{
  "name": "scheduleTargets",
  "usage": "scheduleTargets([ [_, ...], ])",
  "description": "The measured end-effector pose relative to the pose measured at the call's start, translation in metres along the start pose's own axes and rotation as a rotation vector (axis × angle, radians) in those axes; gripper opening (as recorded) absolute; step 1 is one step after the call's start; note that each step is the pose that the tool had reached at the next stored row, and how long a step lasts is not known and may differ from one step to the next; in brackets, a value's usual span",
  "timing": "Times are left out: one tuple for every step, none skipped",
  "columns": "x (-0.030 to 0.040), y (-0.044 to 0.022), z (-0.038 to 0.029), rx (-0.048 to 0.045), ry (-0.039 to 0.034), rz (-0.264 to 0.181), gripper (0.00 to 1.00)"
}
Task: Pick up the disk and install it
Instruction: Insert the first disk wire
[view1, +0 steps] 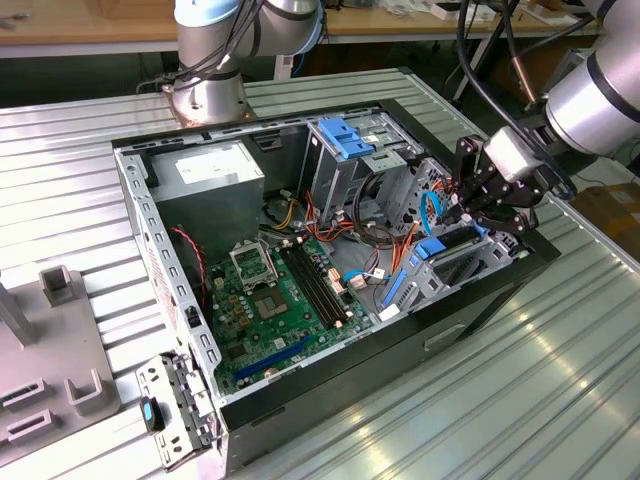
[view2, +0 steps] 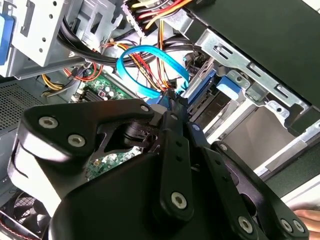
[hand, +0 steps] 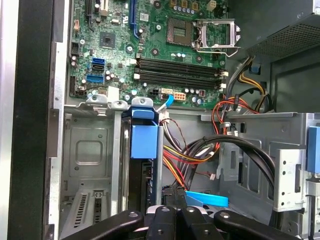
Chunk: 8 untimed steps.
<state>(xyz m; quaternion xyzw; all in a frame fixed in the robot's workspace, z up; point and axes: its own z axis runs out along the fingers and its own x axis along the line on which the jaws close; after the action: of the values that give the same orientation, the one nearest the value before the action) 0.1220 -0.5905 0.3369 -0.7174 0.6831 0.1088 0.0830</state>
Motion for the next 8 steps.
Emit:
scheduleTargets([
  [-0.0001,0.0,0.0001,0.0,0.0,0.0,0.11],
  [-0.0002,0.0,0.0,0.0,0.0001,0.0,0.11],
  [-0.0004,0.0,0.0002,0.0,0.0,0.0,0.11],
  [-0.0005,0.0,0.0002,0.0,0.0,0.0,0.11],
  [-0.0006,0.0,0.0002,0.0,-0.0001,0.0,0.17],
  [-0.0007,0.0,0.0002,0.0,0.0,0.0,0.24],
  [-0.0008,0.0,0.0002,0.0001,-0.0006,0.0,0.3],
  [-0.0009,0.0,0.0002,0.0011,-0.0193,-0.001,0.3],
])
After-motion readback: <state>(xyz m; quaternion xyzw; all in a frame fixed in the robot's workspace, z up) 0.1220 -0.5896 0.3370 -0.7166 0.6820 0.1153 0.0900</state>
